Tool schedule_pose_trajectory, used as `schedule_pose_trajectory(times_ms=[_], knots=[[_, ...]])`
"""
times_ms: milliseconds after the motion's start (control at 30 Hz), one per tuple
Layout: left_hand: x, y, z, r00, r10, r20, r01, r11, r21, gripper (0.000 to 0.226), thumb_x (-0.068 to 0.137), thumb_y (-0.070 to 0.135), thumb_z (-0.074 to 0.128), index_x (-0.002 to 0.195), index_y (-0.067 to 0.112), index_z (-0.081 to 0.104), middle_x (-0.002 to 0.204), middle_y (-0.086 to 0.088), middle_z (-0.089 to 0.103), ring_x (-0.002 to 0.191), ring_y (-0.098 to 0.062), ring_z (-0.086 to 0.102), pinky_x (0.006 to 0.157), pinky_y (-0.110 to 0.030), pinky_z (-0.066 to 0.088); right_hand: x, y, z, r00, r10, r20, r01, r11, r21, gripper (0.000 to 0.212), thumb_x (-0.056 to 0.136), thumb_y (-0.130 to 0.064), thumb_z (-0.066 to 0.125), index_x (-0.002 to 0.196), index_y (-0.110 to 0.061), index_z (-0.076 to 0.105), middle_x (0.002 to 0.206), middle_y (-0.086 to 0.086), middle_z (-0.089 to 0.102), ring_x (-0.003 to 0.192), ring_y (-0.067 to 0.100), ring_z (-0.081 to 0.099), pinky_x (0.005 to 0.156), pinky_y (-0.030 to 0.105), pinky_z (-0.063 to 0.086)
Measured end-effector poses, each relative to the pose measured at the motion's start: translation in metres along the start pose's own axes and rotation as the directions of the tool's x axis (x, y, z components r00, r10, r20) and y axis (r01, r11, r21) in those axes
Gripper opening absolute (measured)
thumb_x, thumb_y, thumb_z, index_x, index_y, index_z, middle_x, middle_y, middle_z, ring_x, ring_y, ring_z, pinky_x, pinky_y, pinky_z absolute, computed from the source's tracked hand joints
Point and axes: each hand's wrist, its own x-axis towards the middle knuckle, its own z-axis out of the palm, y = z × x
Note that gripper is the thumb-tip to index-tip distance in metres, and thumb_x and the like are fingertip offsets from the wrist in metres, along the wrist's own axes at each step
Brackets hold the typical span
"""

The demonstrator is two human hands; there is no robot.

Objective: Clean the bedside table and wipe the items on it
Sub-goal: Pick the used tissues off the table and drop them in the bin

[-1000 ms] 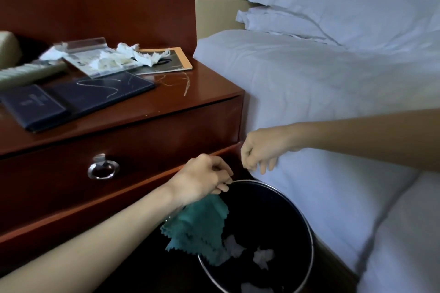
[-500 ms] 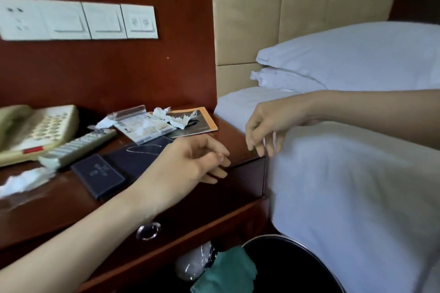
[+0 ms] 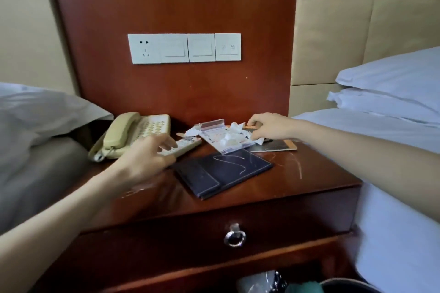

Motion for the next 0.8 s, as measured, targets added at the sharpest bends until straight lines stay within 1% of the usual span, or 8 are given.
schedule_pose_trajectory(times_ms=[67, 167, 267, 333, 400, 500, 600, 800], knots=[[-0.001, -0.022, -0.009, 0.998, -0.064, -0.019, 0.065, 0.992, 0.107, 0.024, 0.077, 0.02, 0.068, 0.101, 0.022, 0.063, 0.108, -0.004, 0.058, 0.104, -0.022, 0.053, 0.088, -0.032, 0.043, 0.012, -0.005, 0.01, 0.999, 0.007, 0.036, -0.006, 0.999, -0.037, 0.049, 0.087, -0.02, 0.059, 0.134, -0.021, 0.047, 0.122, -0.001, 0.051, 0.1, 0.018, 0.05, 0.078, 0.031, 0.04], [-0.001, -0.042, -0.016, 0.987, -0.16, 0.006, 0.155, 0.96, 0.232, 0.028, 0.073, 0.033, 0.069, 0.096, 0.028, 0.054, 0.114, -0.003, 0.046, 0.112, -0.024, 0.044, 0.097, -0.04, 0.041, 0.025, -0.006, 0.023, 0.998, 0.02, 0.064, -0.008, 0.984, -0.18, 0.048, 0.091, -0.008, 0.045, 0.139, -0.016, 0.044, 0.138, 0.008, 0.049, 0.113, 0.026, 0.051, 0.082, 0.031, 0.041], [-0.001, -0.048, -0.016, 0.955, -0.274, 0.114, 0.22, 0.913, 0.343, 0.044, 0.066, 0.055, 0.066, 0.096, 0.028, 0.05, 0.108, -0.001, 0.044, 0.104, -0.022, 0.046, 0.092, -0.039, 0.044, 0.028, 0.0, 0.028, 0.998, 0.051, 0.035, -0.038, 0.954, -0.298, 0.044, 0.092, -0.005, 0.04, 0.134, -0.015, 0.05, 0.134, 0.012, 0.052, 0.113, 0.03, 0.053, 0.082, 0.034, 0.041], [0.0, -0.048, -0.014, 0.947, -0.285, 0.147, 0.211, 0.899, 0.384, 0.045, 0.065, 0.061, 0.064, 0.094, 0.03, 0.05, 0.101, 0.003, 0.045, 0.098, -0.019, 0.045, 0.084, -0.033, 0.043, 0.028, 0.007, 0.028, 0.998, 0.069, -0.007, -0.068, 0.958, -0.277, 0.041, 0.09, -0.004, 0.042, 0.125, -0.017, 0.059, 0.125, 0.013, 0.057, 0.102, 0.031, 0.056, 0.083, 0.036, 0.044], [0.002, -0.046, -0.012, 0.957, -0.251, 0.148, 0.178, 0.906, 0.385, 0.033, 0.07, 0.056, 0.067, 0.091, 0.032, 0.055, 0.092, 0.004, 0.05, 0.091, -0.017, 0.046, 0.076, -0.029, 0.04, 0.027, 0.015, 0.027, 0.995, 0.071, -0.073, -0.085, 0.974, -0.21, 0.035, 0.088, 0.001, 0.046, 0.112, -0.011, 0.068, 0.115, 0.015, 0.062, 0.093, 0.031, 0.058, 0.081, 0.035, 0.049], [0.003, -0.043, -0.011, 0.973, -0.195, 0.121, 0.147, 0.935, 0.323, 0.016, 0.074, 0.045, 0.07, 0.073, 0.037, 0.056, 0.075, 0.008, 0.053, 0.08, -0.016, 0.051, 0.066, -0.028, 0.039, 0.026, 0.024, 0.029, 0.986, 0.057, -0.155, -0.084, 0.981, -0.173, 0.029, 0.087, 0.006, 0.05, 0.105, -0.006, 0.07, 0.11, 0.016, 0.063, 0.095, 0.033, 0.06, 0.088, 0.041, 0.051], [0.002, -0.038, -0.011, 0.985, -0.154, 0.082, 0.125, 0.948, 0.292, 0.028, 0.076, 0.036, 0.07, 0.055, 0.034, 0.053, 0.062, 0.007, 0.053, 0.07, -0.016, 0.052, 0.057, -0.027, 0.039, 0.026, 0.028, 0.031, 0.978, 0.032, -0.208, -0.063, 0.987, -0.146, 0.022, 0.086, 0.007, 0.054, 0.095, -0.005, 0.071, 0.104, 0.016, 0.065, 0.091, 0.032, 0.061, 0.085, 0.042, 0.053], [0.002, -0.031, -0.007, 0.992, -0.101, -0.07, 0.114, 0.97, 0.213, 0.014, 0.075, 0.013, 0.067, 0.061, 0.018, 0.065, 0.062, -0.002, 0.064, 0.067, -0.021, 0.057, 0.062, -0.034, 0.05, 0.021, 0.03, 0.036, 0.961, -0.008, -0.275, -0.022, 0.994, -0.104, 0.02, 0.084, 0.0, 0.061, 0.073, -0.014, 0.069, 0.092, 0.01, 0.067, 0.089, 0.027, 0.06, 0.084, 0.043, 0.053]])
